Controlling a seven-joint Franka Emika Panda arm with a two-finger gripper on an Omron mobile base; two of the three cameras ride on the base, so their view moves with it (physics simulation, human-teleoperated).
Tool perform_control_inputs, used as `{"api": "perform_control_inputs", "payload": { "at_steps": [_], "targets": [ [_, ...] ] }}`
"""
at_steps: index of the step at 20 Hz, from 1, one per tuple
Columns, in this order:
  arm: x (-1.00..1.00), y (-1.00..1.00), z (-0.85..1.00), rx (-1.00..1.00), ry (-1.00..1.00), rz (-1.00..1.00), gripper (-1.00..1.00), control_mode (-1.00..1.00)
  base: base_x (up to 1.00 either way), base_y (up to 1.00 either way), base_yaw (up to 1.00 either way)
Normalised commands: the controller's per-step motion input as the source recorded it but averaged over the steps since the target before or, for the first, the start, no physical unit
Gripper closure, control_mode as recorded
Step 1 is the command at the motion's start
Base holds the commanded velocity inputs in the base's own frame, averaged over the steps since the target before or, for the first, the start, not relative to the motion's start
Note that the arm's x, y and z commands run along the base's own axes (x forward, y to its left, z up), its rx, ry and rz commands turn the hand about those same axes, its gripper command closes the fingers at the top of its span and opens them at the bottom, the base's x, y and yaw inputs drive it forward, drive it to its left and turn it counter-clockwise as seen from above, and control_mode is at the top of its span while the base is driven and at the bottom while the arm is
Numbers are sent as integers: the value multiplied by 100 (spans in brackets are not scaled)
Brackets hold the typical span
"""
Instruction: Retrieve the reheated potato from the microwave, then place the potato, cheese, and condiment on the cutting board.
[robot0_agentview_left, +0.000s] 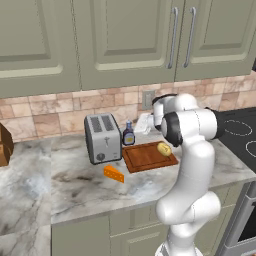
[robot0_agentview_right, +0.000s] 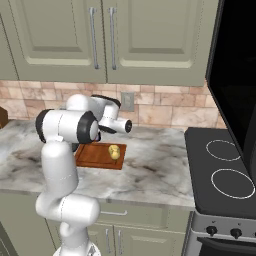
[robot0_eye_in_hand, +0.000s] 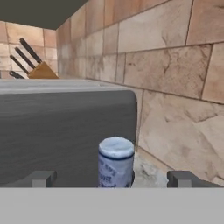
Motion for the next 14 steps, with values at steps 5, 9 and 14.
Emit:
{"api": "perform_control_inputs", "payload": {
  "at_steps": [5, 9, 14],
  "targets": [
    [26, 0, -7, 0, 6, 2, -100, -100, 0, 0, 0],
    [6, 8, -2, 0, 1, 4, -100, -100, 0, 0, 0],
    [0, 15, 0, 0, 0, 4, -100, -100, 0, 0, 0]
  ]
}}
